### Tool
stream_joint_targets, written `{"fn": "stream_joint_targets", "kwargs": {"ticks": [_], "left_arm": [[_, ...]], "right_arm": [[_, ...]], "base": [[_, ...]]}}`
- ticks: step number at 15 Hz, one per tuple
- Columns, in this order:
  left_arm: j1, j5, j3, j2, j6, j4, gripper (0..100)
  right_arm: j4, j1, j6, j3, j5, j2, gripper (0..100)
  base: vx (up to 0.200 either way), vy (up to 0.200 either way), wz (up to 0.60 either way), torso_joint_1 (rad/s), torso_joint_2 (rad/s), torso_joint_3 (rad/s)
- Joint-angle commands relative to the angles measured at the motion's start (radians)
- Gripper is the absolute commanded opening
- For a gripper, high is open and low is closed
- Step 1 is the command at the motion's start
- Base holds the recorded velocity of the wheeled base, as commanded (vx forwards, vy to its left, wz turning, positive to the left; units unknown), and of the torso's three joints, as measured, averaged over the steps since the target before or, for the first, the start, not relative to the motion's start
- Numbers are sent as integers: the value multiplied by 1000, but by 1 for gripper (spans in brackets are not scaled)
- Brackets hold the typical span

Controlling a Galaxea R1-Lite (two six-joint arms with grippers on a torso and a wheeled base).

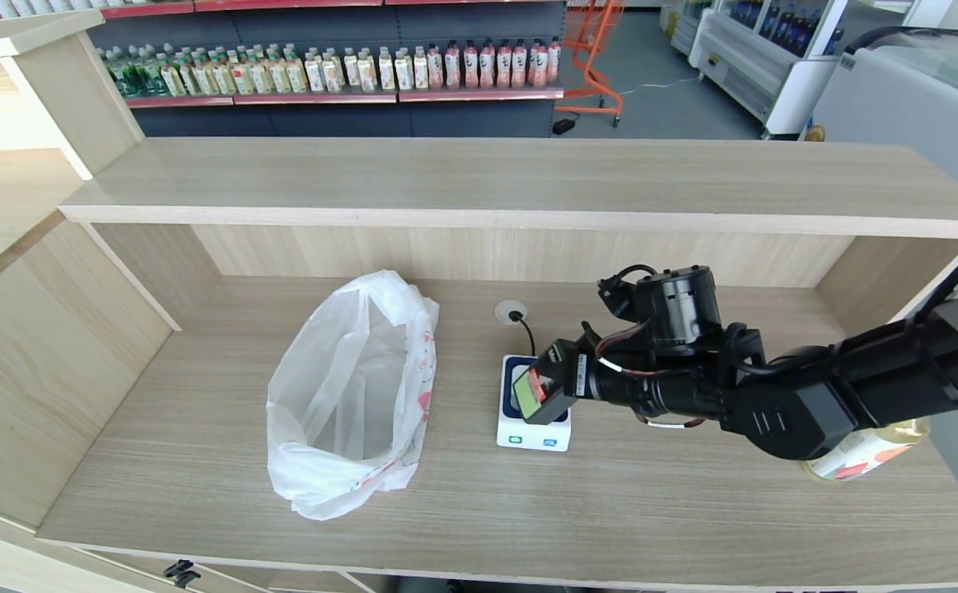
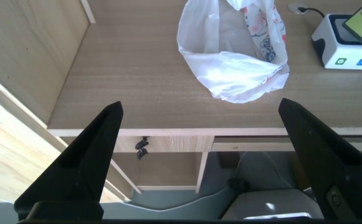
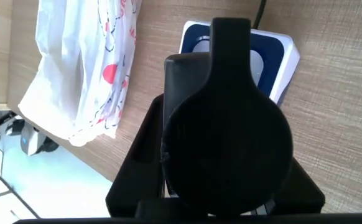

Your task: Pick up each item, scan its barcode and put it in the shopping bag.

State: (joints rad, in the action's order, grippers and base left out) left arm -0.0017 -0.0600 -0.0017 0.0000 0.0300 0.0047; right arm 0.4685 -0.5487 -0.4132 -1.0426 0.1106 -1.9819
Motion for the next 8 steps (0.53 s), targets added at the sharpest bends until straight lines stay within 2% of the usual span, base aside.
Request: {"fn": "stream_joint_targets", "kwargs": {"ticks": [1, 5, 8], "left_arm": [[0, 0, 0, 2, 1, 0, 100], [0, 0, 0, 2, 1, 0, 100], [0, 0, 0, 2, -1, 0, 100]], "right_arm": [[2, -5, 4, -8, -2, -32, 0], [4, 3, 24, -10, 0, -28, 0], [-2, 3, -21, -5, 11, 112, 0]], "base": [[0, 0, 0, 0, 0, 0], [0, 0, 0, 0, 0, 0], [0, 0, 0, 0, 0, 0]]}}
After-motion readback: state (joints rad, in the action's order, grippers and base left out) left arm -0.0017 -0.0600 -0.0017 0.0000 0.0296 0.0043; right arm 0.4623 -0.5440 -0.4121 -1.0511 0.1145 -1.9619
